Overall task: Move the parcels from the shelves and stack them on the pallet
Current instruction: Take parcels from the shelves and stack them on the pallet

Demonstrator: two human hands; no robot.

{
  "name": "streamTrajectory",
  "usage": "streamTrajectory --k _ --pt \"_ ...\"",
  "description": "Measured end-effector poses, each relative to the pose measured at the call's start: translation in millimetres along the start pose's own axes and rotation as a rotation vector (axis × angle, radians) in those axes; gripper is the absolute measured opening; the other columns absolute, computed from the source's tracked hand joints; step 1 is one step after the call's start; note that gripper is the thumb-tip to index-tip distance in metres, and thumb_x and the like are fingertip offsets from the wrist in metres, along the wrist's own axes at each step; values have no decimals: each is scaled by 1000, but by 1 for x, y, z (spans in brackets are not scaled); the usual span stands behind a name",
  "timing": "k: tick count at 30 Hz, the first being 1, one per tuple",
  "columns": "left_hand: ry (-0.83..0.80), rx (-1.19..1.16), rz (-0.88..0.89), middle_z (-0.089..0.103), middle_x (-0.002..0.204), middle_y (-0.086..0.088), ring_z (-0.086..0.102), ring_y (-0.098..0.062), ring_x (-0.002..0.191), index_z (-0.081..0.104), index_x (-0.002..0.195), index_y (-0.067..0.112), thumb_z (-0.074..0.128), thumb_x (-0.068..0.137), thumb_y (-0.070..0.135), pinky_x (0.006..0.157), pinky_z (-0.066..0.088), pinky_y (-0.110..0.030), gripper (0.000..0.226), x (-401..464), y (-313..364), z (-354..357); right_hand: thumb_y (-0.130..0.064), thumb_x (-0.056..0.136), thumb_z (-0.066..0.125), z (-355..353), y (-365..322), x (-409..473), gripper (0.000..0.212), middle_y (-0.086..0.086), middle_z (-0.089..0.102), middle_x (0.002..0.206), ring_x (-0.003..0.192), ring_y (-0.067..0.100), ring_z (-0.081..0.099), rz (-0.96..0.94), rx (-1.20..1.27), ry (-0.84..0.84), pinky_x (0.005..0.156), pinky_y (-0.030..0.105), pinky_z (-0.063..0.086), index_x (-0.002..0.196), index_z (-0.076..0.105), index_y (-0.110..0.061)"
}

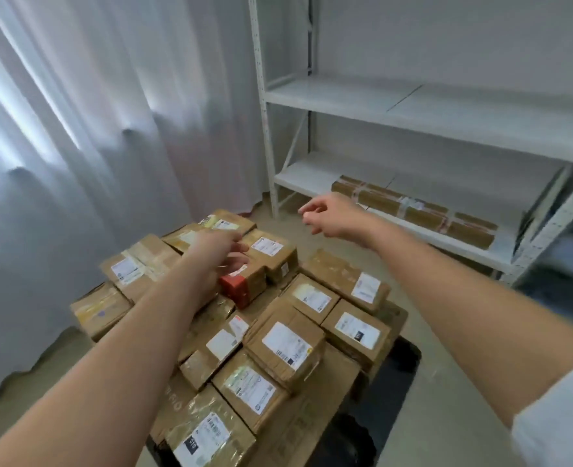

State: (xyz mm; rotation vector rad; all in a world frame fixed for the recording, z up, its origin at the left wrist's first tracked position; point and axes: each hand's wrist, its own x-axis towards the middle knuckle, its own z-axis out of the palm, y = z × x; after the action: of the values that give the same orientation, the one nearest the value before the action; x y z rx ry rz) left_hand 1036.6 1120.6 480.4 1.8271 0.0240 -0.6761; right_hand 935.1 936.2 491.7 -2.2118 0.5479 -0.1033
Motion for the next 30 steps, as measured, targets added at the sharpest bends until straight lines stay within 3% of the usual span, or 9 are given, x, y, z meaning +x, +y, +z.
streamTrajectory --k 2,5,10,14,17,25,30 --pt "-104 7 153 68 100 -14 64 -24 79 62 107 5 48 100 10 77 55 -32 16 -37 44 43 -18 100 50 -64 1 -39 22 3 67 109 88 13 64 1 24 131 68 20 50 117 63 -15" --pt "-264 -4 338 67 92 -10 64 -22 76 61 109 5 48 101 13 75 55 -30 17 -105 95 115 -13 100 49 -147 12 -119 17 5 70 102 81 14 66 23 75 364 68 21 54 105 65 -16" --pt "-586 -30 476 67 90 -8 67 -22 74 62 102 7 49 100 14 81 57 -30 15 -207 143 233 -12 100 46 -256 48 -248 20 12 72 102 78 17 66 124 117 672 77 30 55 100 66 -13" --pt "-769 -4 495 66 89 -5 66 -19 74 60 96 12 47 102 16 73 57 -25 15 -269 150 320 -9 100 45 -322 84 -340 22 10 71 103 81 17 65 201 105 810 69 21 53 107 66 -8" --pt "-833 39 506 65 88 -4 65 -18 73 60 95 13 46 102 16 67 56 -23 16 -305 149 385 -5 99 45 -365 122 -398 25 11 71 102 81 17 65 230 119 903 75 26 57 108 68 -6" --pt "-934 -2 544 66 86 -3 64 -17 72 60 100 12 45 101 12 82 53 -27 14 -385 185 598 -5 100 47 -508 255 -487 22 6 71 99 77 13 66 228 94 1054 58 14 52 105 68 -11" --pt "-1010 -4 512 68 87 -4 66 -15 67 61 99 12 45 102 13 65 56 -22 16 -415 205 723 -5 100 47 -601 332 -503 23 3 72 96 74 9 66 269 81 1071 62 15 50 101 67 -15"
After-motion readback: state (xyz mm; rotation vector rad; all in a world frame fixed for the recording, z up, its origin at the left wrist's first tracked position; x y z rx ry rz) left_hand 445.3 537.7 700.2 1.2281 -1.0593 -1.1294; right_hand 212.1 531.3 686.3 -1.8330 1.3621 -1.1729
